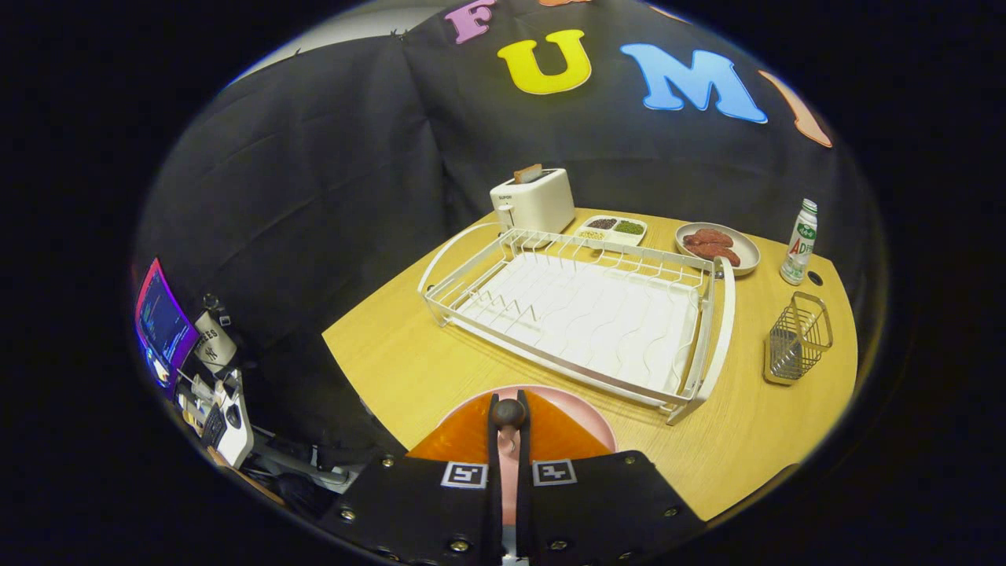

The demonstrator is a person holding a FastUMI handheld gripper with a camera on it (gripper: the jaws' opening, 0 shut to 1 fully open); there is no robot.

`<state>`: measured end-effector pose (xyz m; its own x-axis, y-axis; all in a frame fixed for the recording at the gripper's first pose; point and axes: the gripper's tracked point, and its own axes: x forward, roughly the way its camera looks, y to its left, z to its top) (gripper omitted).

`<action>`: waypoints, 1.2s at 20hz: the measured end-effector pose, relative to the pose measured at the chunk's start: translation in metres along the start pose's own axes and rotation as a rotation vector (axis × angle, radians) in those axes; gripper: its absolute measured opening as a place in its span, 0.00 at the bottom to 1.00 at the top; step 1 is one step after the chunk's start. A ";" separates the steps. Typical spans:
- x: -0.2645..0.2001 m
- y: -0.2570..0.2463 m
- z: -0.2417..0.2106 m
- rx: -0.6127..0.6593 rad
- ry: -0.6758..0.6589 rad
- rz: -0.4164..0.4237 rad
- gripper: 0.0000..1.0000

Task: Take the plate from the dish rack, then take the spoon from the basket and place it into the plate.

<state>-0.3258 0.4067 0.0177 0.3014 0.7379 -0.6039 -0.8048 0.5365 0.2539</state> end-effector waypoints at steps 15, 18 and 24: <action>-0.002 0.008 0.009 -0.011 -0.017 0.032 0.21; -0.003 0.001 0.017 -0.016 -0.057 0.010 0.27; 0.004 -0.016 0.011 -0.006 -0.075 -0.025 0.39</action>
<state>-0.3065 0.4057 0.0193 0.3588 0.7529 -0.5517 -0.7994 0.5530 0.2349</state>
